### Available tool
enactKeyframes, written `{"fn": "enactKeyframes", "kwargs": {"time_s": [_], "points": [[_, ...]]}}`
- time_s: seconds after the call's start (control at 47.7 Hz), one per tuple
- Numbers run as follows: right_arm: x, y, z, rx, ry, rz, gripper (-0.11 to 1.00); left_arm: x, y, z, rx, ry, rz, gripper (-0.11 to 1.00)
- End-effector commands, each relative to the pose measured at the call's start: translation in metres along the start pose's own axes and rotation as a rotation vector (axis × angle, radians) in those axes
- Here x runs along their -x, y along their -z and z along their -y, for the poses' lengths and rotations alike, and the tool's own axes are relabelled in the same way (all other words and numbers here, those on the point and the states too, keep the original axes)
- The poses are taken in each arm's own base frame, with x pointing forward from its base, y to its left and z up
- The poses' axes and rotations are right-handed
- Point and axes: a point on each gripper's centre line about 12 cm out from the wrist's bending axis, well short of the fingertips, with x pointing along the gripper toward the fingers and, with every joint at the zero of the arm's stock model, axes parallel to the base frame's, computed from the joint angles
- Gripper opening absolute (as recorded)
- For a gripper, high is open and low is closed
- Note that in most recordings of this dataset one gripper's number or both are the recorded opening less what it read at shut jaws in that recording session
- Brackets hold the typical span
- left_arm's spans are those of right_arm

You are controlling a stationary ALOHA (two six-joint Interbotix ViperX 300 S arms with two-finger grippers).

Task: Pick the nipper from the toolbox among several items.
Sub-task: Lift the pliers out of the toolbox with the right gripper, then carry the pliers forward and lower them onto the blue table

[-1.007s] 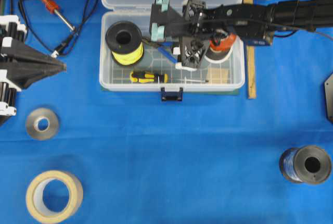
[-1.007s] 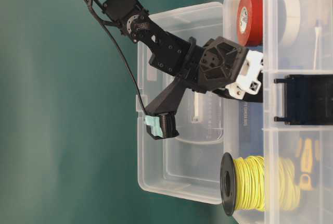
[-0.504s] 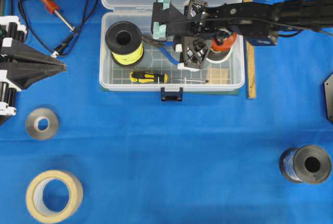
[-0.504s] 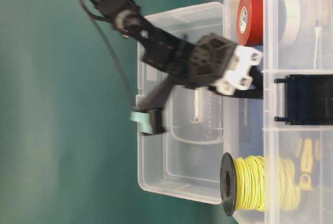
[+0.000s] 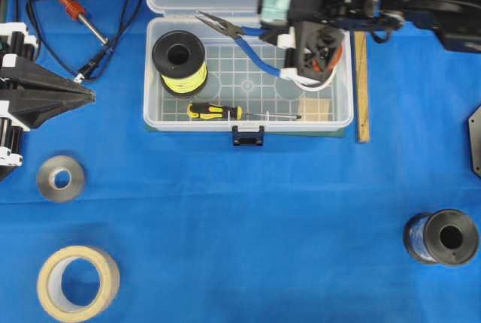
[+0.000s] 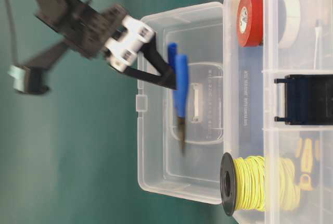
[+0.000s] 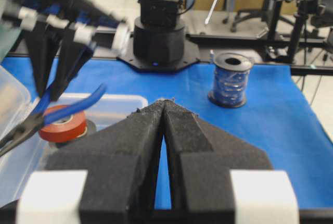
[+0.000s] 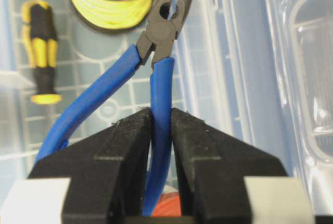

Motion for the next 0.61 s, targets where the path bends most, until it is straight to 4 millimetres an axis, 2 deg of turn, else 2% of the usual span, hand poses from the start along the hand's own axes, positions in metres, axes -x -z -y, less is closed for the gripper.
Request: {"fn": "enactKeyframes", "kwargs": {"time_s": [0.0, 0.126, 0.252, 0.378, 0.587], "points": [[0.024, -0.011, -0.026, 0.035, -0.048, 0.083, 0.13, -0.001, -0.004, 0.0, 0.003, 0.001, 0.012, 0.0], [0.03, -0.007, -0.064, 0.076, -0.124, 0.123, 0.13, -0.001, -0.003, 0.0, 0.003, 0.001, 0.009, 0.0], [0.029, 0.006, -0.104, 0.09, -0.205, 0.12, 0.13, -0.001, -0.004, 0.0, 0.003, 0.001, 0.011, 0.0], [0.011, 0.029, -0.137, 0.069, -0.266, 0.082, 0.13, -0.001, -0.004, 0.0, 0.002, 0.001, 0.012, 0.0], [-0.022, 0.064, -0.18, 0.047, -0.333, 0.027, 0.13, 0.0, 0.0, 0.0, 0.003, 0.001, -0.002, 0.0]]}}
